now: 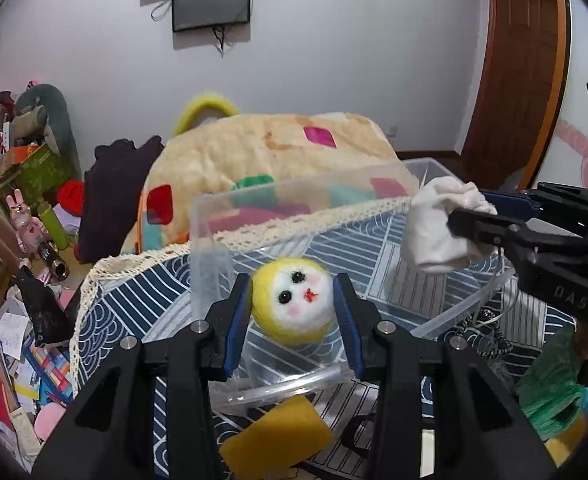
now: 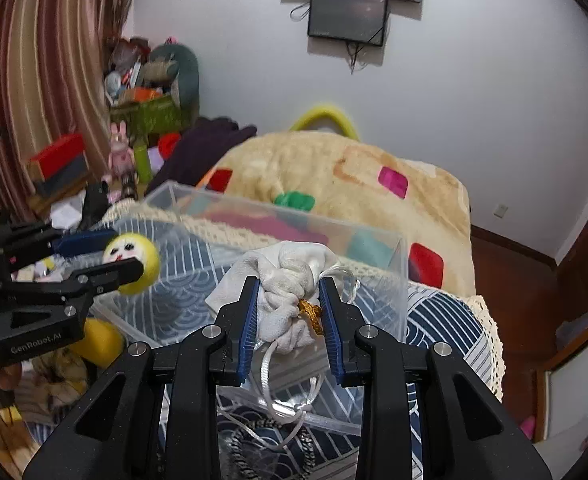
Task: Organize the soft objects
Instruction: 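Carry the ball and pouch over the clear box and open both tools, then grasp the yellow sponge with the left tool while the right tool grasps the green knitted glove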
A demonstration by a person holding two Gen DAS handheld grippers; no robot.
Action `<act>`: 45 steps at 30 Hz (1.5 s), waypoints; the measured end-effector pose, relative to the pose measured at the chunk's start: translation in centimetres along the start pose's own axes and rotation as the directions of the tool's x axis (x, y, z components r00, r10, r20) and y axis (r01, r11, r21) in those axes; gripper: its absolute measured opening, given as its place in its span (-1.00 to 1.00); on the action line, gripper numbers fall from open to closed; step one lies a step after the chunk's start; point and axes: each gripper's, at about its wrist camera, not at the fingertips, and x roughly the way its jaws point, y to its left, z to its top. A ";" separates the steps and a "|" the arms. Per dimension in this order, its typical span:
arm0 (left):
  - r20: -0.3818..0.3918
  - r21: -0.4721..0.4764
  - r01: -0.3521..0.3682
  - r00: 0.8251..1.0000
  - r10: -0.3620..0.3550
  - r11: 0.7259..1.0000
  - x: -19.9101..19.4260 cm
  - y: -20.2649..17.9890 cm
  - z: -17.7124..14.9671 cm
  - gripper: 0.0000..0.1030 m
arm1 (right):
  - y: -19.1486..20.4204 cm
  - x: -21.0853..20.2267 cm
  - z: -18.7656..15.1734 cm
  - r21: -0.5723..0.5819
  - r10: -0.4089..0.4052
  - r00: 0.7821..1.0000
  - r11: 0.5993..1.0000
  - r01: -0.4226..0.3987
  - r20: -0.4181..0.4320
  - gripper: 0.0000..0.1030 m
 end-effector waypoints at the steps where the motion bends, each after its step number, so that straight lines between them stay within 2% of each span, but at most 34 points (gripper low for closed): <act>1: -0.008 0.003 0.000 1.000 0.000 1.000 0.2 -0.1 0.0 -0.20 | 0.0 0.2 -0.1 -0.011 0.008 1.000 1.000 -0.008 -0.017 -0.48; 10: -0.052 0.028 0.011 0.999 -0.009 1.000 1.3 -0.8 -0.2 -0.20 | 0.7 0.9 -0.3 -0.080 0.019 0.997 0.996 -0.026 -0.081 -0.45; 16: -0.036 0.035 -0.006 0.999 0.008 0.999 0.7 -0.8 -0.3 -0.14 | 0.3 0.6 -0.2 -0.060 0.032 0.997 0.998 -0.037 -0.077 -0.29; 18: -0.033 0.034 -0.008 0.999 0.009 0.999 0.4 -0.8 -0.3 -0.04 | 0.1 0.1 -0.1 -0.048 0.032 0.998 0.998 -0.035 -0.059 0.00; 20: -0.018 0.028 -0.006 1.000 0.006 1.000 -0.1 -0.7 -0.2 0.06 | 0.2 -0.4 0.0 -0.041 0.032 0.999 0.999 -0.033 -0.037 0.10; 23: 0.009 0.022 -0.003 1.000 0.003 1.000 -1.2 -0.5 -0.1 0.10 | 0.3 -1.5 0.2 -0.036 0.021 1.000 0.999 -0.021 0.000 0.13; 25: 0.022 0.023 -0.001 1.000 0.001 1.000 -1.8 -0.5 0.0 0.28 | 0.3 -2.3 0.4 -0.034 0.012 1.000 0.999 -0.011 0.029 0.20; 27: 0.044 0.023 -0.009 0.999 0.008 1.000 -2.6 -0.5 0.1 0.36 | 0.5 -3.3 0.6 -0.031 0.010 0.998 1.000 -0.008 0.064 0.38; 32: 0.117 0.025 -0.037 0.993 0.034 0.999 -5.1 -0.5 0.1 0.49 | 1.2 -5.8 0.8 -0.036 0.000 0.990 0.999 0.005 0.141 0.42; 37: 0.186 0.032 -0.047 0.982 0.041 0.998 -7.7 -0.9 -0.4 0.81 | 1.9 -7.6 0.4 -0.041 0.000 0.980 0.999 0.008 0.200 0.50; 45: 0.236 0.044 -0.048 0.971 0.036 0.998 -10.2 -1.4 -1.9 0.93 | 2.9 -9.2 -1.4 -0.053 -0.027 0.964 0.998 0.043 0.263 0.57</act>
